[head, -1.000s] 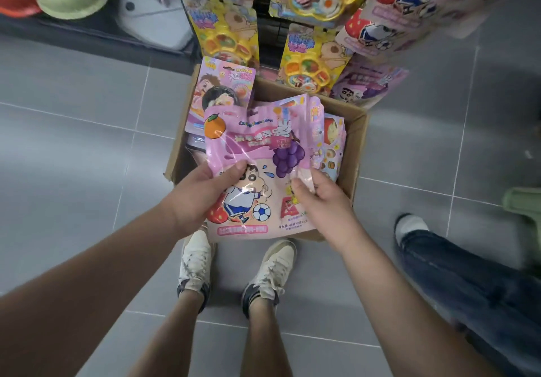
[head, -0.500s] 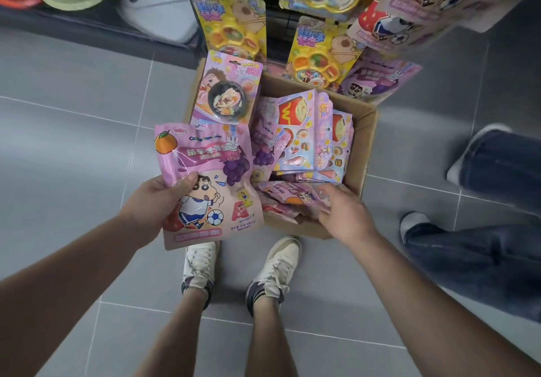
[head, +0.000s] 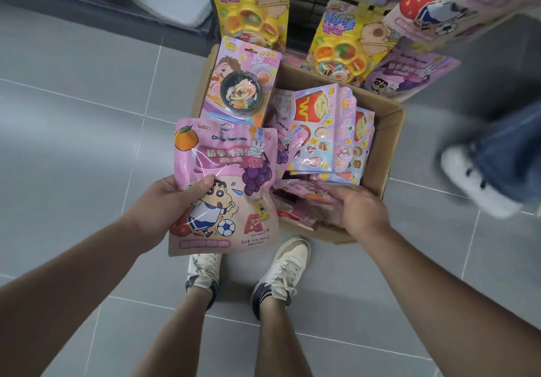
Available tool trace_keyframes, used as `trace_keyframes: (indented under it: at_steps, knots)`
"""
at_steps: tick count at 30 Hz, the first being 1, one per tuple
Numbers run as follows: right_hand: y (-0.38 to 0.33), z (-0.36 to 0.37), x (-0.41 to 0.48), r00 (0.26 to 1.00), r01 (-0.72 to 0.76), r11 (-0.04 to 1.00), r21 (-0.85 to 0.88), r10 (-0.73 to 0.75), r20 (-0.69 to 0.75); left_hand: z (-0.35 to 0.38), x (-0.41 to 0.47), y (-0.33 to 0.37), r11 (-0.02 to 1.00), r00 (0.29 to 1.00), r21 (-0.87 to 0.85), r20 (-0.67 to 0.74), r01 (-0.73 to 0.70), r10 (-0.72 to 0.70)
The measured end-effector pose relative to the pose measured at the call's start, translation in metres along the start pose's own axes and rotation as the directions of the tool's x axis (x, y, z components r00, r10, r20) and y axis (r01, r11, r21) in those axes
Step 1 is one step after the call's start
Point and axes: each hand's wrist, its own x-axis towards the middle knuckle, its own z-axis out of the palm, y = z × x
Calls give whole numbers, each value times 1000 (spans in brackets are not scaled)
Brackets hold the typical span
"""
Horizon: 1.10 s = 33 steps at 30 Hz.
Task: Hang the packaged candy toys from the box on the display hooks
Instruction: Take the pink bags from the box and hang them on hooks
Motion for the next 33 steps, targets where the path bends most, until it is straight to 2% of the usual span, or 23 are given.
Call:
trace_keyframes:
  at_steps: [3,6,9,13,16,24,30,33]
  knots:
    - [5,-12,-4,998,-25,995,99,31,-54,1,-1,6,1000,1000,11,6,-14,14]
    - [13,-32,-16,985,-15,998,58,25,-171,7,-10,22,1000,1000,13,-19,-17,18]
    - [23,-59,-31,966,-51,981,185,96,-242,11,-23,42,998,999,42,6,-50,49]
    - [32,-110,-61,932,-38,847,530,222,-288,23,-55,83,992,995,81,2,-96,96]
    - [30,-163,-97,907,-18,740,672,294,-300,32,-92,121,988,993,98,7,-119,119]
    - [17,-295,-238,851,81,566,821,389,-352,59,-235,229,956,961,104,70,-274,268]
    - [24,-356,-339,785,179,433,883,479,-394,82,-341,287,878,899,199,139,-435,414]
    - [25,-387,-381,747,249,412,877,494,-444,95,-384,309,811,847,247,113,-531,520]
